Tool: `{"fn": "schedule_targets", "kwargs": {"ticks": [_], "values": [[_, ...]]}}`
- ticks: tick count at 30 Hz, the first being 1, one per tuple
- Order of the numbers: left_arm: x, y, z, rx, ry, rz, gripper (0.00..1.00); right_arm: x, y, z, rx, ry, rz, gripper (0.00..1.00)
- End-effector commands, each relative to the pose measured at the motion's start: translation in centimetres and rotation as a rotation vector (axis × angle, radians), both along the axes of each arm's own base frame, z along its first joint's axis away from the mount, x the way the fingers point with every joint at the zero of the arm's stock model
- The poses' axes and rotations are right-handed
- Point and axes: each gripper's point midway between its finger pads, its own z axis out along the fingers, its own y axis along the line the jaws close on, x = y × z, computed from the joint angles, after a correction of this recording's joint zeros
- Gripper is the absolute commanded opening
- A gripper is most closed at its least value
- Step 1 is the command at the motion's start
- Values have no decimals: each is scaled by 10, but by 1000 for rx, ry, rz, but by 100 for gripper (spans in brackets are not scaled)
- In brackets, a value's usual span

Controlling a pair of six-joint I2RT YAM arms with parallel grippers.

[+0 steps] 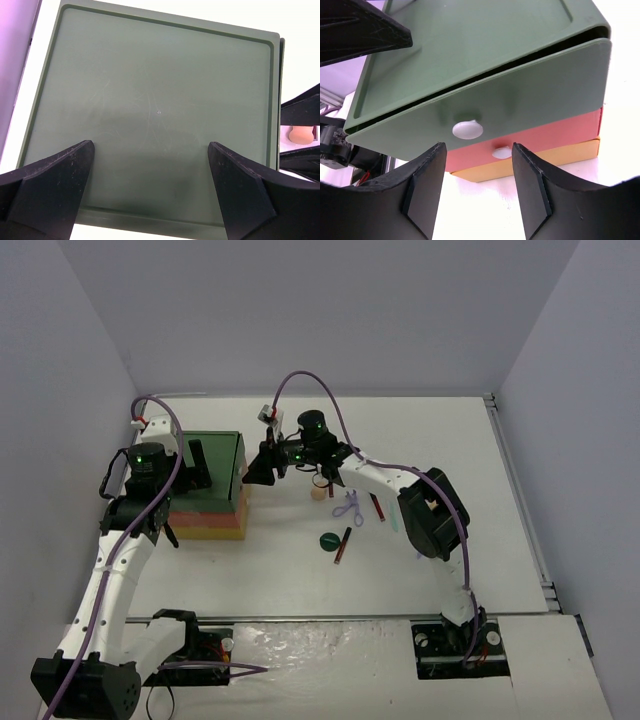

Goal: Organize the makeup

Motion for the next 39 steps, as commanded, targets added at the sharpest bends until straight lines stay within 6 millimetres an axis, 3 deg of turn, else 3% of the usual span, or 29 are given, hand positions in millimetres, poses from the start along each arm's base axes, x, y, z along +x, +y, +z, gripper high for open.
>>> {"fn": "schedule_targets", "kwargs": {"ticks": [1,16,25,31,39], "values": [[-2,-2,-11,-26,49,-1,96,-7,12,55,112,-122,58,52],[-2,-2,-11,-26,50,-1,96,-5,18,65,131,-141,65,48],[-2,-2,-11,-26,50,-1,96,-3,15,64,118,-146,49,21],[-2,-2,-11,-28,50,1,96,1,-5,65,100,-143,14,5],[-1,1,-14,-29,64,17,96,6,-43,56,53,-126,-38,3]]}}
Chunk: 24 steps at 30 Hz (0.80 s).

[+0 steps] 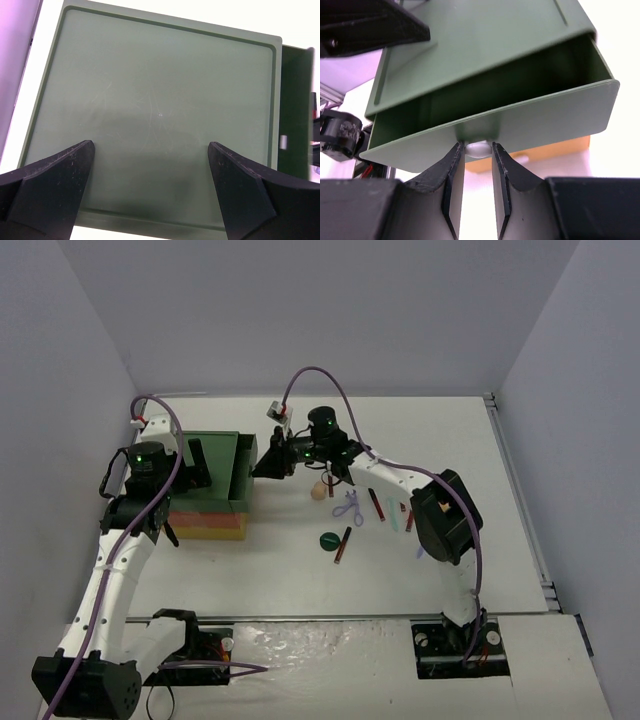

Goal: Organize the makeup

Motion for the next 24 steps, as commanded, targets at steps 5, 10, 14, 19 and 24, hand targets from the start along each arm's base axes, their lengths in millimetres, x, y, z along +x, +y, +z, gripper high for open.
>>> {"fn": "schedule_targets", "kwargs": {"ticks": [5,10,14,19,24], "values": [[-3,0,-13,-29,60,9,96,4,-42,37,24,-89,-50,3],[-3,0,-12,-29,54,10,96,3,-58,32,9,-72,-73,4],[-3,0,-11,-28,51,9,96,3,-68,31,-9,-75,-90,4],[-3,0,-11,-28,50,9,96,6,-76,30,-35,-79,-106,7],[-3,-1,-9,-32,44,1,96,7,-83,36,-54,-89,-131,45]]}}
